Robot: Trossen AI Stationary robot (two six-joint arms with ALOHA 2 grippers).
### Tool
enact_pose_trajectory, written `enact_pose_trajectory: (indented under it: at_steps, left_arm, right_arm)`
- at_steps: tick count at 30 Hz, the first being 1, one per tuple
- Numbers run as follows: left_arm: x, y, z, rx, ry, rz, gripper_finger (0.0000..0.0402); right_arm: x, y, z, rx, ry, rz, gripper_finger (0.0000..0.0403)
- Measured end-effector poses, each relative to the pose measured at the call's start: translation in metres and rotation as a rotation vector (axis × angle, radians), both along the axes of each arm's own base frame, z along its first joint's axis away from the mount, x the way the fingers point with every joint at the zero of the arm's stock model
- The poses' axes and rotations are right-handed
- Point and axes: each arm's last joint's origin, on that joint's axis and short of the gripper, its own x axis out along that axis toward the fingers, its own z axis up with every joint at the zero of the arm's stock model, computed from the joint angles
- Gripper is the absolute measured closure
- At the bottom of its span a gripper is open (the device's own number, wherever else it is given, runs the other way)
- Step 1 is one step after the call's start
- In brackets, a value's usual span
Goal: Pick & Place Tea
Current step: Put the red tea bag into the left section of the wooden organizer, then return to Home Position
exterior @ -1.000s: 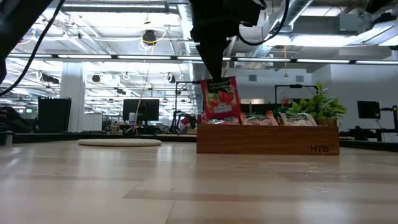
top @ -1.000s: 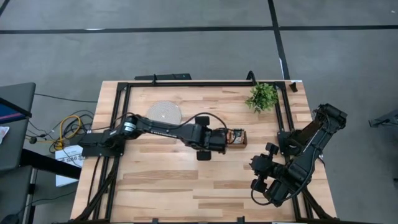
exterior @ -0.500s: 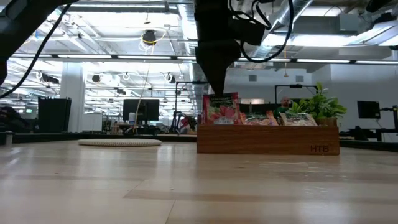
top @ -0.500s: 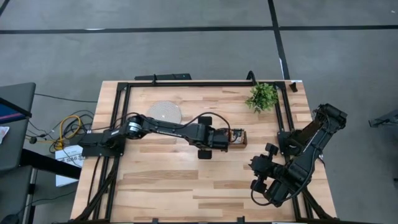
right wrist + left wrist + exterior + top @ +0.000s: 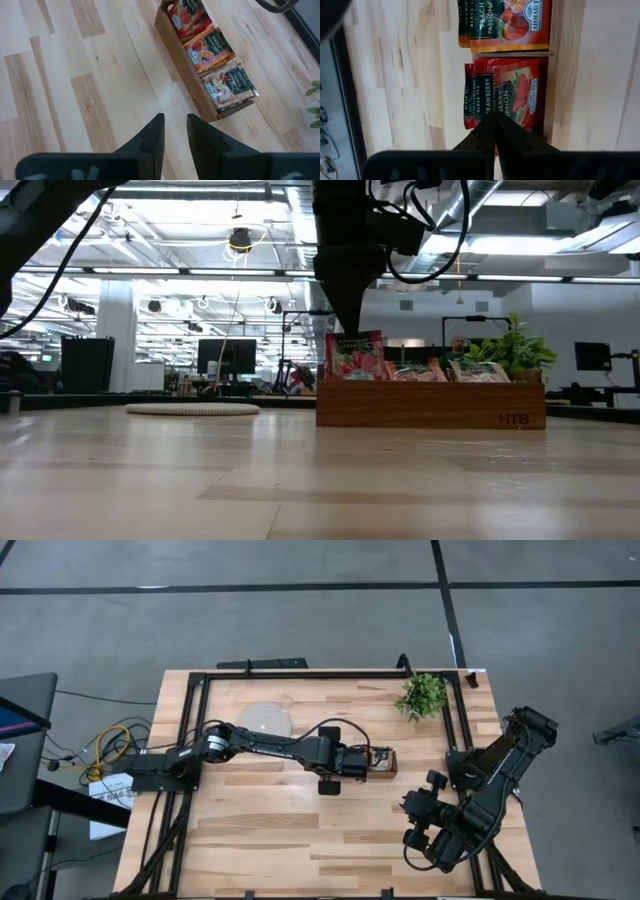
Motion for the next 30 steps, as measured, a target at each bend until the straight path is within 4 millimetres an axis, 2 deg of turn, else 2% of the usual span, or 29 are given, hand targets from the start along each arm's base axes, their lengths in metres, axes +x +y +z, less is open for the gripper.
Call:
enact_pose_trajectory:
  at_steps: [8, 17, 21, 26, 30]
  left_arm:
    - [0.000, 0.000, 0.000, -0.001, -0.001, 0.000, 0.0394]
    - [0.001, 0.007, 0.000, 0.004, 0.002, -0.001, 0.0298]
    - [-0.002, 0.012, 0.003, 0.085, 0.011, 0.026, 0.0267]
    - [-0.023, 0.014, 0.029, 0.145, 0.020, 0.134, 0.0257]
    - [-0.046, 0.013, 0.070, 0.110, -0.098, 0.235, 0.0257]
  right_arm:
    - [0.000, 0.000, 0.000, 0.002, -0.001, 0.000, 0.0327]
    - [0.001, 0.001, 0.000, 0.014, -0.010, 0.000, 0.0327]
    - [0.001, 0.001, 0.000, 0.016, -0.011, 0.000, 0.0327]
    - [0.001, 0.001, 0.000, 0.010, -0.007, 0.002, 0.0327]
    - [0.001, 0.001, 0.000, -0.018, 0.013, 0.044, 0.0327]
